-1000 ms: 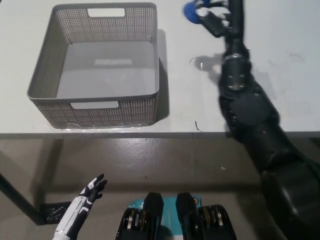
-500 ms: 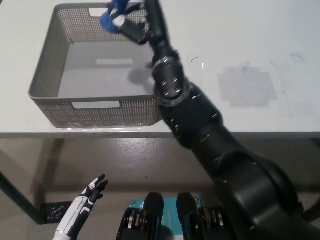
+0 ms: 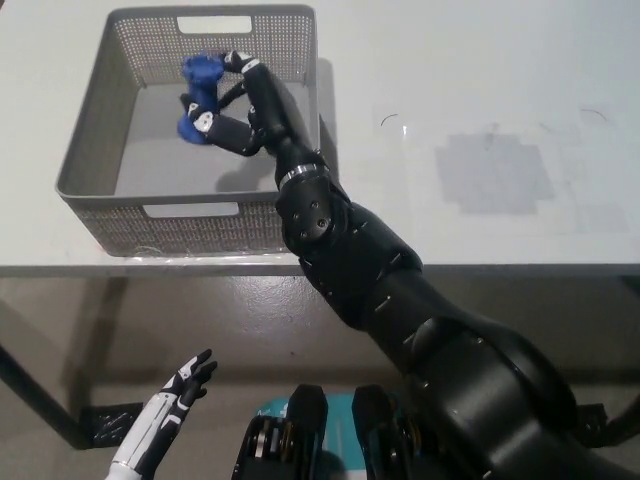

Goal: Use the right hand to pick up a chess pieces and put it into a container on the left hand side

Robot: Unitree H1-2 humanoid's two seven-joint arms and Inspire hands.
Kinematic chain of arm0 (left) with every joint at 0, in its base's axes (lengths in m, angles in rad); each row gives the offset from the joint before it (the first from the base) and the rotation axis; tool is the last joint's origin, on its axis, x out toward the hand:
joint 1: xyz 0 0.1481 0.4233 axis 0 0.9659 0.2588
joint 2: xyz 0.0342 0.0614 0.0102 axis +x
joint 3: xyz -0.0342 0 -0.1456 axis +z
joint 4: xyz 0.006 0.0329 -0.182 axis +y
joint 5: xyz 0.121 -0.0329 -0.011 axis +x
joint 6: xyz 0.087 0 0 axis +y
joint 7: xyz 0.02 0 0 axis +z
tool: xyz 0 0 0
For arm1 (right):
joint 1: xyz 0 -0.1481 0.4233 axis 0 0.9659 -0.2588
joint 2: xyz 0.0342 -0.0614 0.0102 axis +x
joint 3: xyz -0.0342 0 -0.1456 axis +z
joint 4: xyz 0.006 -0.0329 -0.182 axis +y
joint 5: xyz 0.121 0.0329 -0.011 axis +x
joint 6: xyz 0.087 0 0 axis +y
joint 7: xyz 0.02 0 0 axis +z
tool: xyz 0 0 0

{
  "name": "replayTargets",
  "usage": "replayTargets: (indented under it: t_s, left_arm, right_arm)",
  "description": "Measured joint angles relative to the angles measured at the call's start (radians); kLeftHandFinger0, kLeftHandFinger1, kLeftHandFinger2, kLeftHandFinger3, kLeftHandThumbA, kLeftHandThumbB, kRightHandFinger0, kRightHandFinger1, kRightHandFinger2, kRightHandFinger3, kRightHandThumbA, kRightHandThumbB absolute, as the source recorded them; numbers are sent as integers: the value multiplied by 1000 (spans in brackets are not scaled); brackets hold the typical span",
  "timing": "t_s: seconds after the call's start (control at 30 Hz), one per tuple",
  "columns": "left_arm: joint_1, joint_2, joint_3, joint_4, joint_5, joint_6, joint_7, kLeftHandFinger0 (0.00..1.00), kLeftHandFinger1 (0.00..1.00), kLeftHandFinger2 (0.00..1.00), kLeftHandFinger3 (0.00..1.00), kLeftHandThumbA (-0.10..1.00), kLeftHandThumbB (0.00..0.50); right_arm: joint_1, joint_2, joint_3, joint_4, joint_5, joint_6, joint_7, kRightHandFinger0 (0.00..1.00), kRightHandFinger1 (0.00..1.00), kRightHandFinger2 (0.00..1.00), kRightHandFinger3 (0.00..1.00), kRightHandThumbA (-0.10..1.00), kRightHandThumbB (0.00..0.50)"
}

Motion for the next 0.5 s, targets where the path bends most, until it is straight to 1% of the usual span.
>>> replayTargets:
  t_s: [0.03,0.07,0.1,0.13,0.17,0.2,0.23,0.27,0.3,0.33,0.37,0.4,0.43,0.47,0.5]
  left_arm:
    - [0,0,-1,0,0,0,0,1000,1000,1000,1000,1000,323]
    - [1,0,-1,0,0,0,0,1000,1000,1000,1000,1000,314]
    - [3,0,-2,-1,0,0,-1,1000,1000,1000,1000,1000,302]
    - [5,0,-4,-1,0,0,-1,1000,1000,1000,1000,1000,296]
    - [7,0,-4,-2,0,0,-2,1000,1000,1000,1000,1000,302]
    - [10,0,-5,-3,-1,1,-4,1000,1000,1000,1000,1000,312]
    - [12,0,-6,-5,0,2,-7,1000,1000,1000,1000,1000,313]
    - [13,0,-6,-5,0,2,-8,1000,1000,1000,1000,1000,326]
    - [14,0,-6,-5,0,2,-8,1000,1000,1000,1000,1000,328]
    - [16,0,-6,-6,0,2,-9,1000,1000,1000,1000,1000,315]
    - [19,0,-7,-7,0,2,-11,1000,1000,1000,1000,1000,278]
    - [21,0,-8,-8,0,2,-13,1000,1000,1000,1000,1000,264]
    - [23,0,-9,-9,0,2,-14,1000,1000,1000,1000,1000,271]
    - [26,0,-10,-10,0,2,-15,1000,1000,1000,1000,1000,273]
    - [29,0,-10,-11,0,2,-16,1000,1000,1000,1000,1000,294]
  right_arm:
    - [1,0,6,5,-7,1,2,38,394,788,845,-100,142]
    - [3,0,9,6,-9,2,3,80,425,780,831,-91,160]
    - [5,0,12,7,-12,4,5,144,462,772,815,0,179]
    - [6,-1,14,8,-15,6,8,278,601,876,907,120,204]
    - [7,-1,15,8,-16,7,12,534,745,948,996,229,217]
    - [7,-2,15,8,-17,9,19,759,925,1000,1000,353,240]
    - [7,-5,15,8,-17,11,36,832,949,1000,1000,403,249]
    - [7,-8,15,8,-17,13,58,959,1000,1000,1000,483,277]
    - [7,-11,15,8,-17,15,77,995,1000,1000,1000,505,294]
    - [7,-13,15,8,-17,18,93,979,1000,1000,1000,511,298]
    - [8,-15,15,8,-17,22,114,898,1000,1000,1000,535,300]
    - [9,-18,15,8,-17,25,127,873,1000,1000,1000,552,293]
    - [10,-22,15,8,-17,28,142,869,1000,1000,1000,597,296]
    - [13,-25,15,8,-17,30,153,872,1000,1000,1000,617,297]
    - [15,-27,15,8,-17,32,160,899,1000,1000,1000,684,302]
